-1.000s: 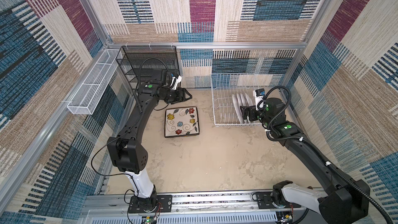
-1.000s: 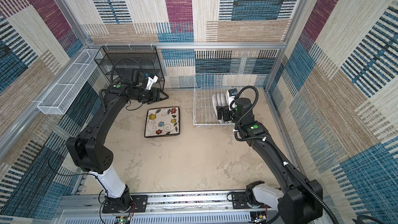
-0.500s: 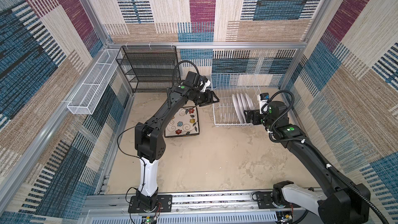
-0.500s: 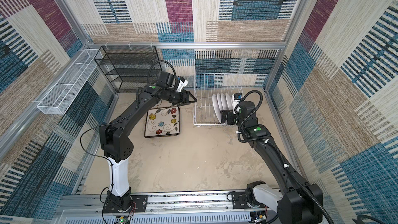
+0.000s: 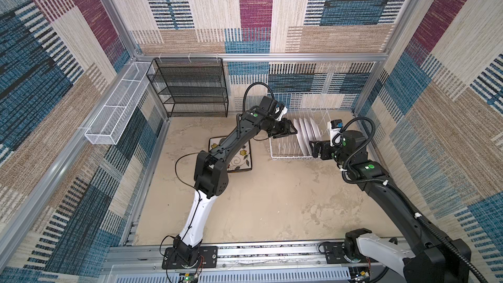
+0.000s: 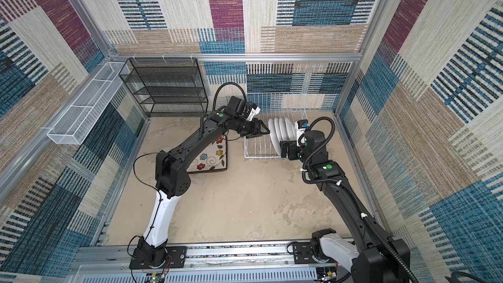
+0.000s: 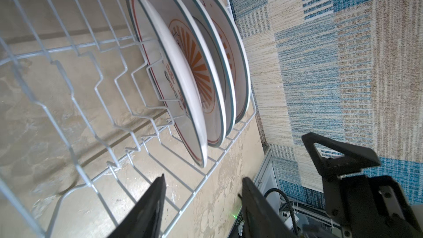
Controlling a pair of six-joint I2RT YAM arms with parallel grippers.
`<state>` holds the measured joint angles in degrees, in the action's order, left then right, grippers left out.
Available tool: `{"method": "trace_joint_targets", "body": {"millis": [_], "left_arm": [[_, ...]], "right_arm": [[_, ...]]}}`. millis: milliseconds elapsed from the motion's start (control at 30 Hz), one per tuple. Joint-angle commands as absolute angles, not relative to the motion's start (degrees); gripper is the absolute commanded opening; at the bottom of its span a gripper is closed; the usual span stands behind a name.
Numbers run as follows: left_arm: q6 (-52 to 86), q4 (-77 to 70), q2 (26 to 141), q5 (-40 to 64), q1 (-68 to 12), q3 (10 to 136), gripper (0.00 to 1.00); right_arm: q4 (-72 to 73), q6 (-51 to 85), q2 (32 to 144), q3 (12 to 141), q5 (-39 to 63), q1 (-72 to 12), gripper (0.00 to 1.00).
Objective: Unload the plates from the dish rack
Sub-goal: Pick up a plate from the dish rack.
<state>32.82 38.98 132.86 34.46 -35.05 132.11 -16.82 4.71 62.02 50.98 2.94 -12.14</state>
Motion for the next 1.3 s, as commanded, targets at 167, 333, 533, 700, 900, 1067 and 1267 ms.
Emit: {"method": "trace_joint_targets", "body": {"millis": [167, 333, 533, 700, 900, 1067, 1267], "left_arm": [[35.19, 37.96, 135.22, 30.13, -35.73, 133.17, 0.45], [36.69, 36.87, 136.34, 29.53, -35.91, 133.33, 0.41], [38.41, 34.96, 136.88, 30.17, -36.21, 133.24, 0.39], [36.92, 34.80, 134.54, 29.18, -36.21, 131.55, 0.39], [36.42, 34.17, 131.85, 28.17, -36.12, 129.07, 0.41], [37.07, 34.02, 133.19, 29.15, -36.10, 130.51, 0.42], [38.80, 33.68, 135.35, 29.88, -36.40, 131.67, 0.42]], "right_arm": [[-14.17, 5.19, 62.13, 51.67, 3.16, -12.04, 1.00], [-14.00, 4.93, 62.22, 52.29, 3.40, -12.04, 1.00], [-13.97, 4.84, 62.70, 52.74, 3.57, -11.98, 1.00], [-13.38, 4.92, 62.90, 52.55, 3.77, -11.95, 1.00], [-12.81, 4.99, 63.63, 52.30, 4.46, -11.95, 1.00], [-12.70, 4.97, 63.90, 52.44, 4.75, -11.95, 1.00], [-12.76, 5.05, 63.27, 52.30, 4.48, -11.87, 1.00]]}}
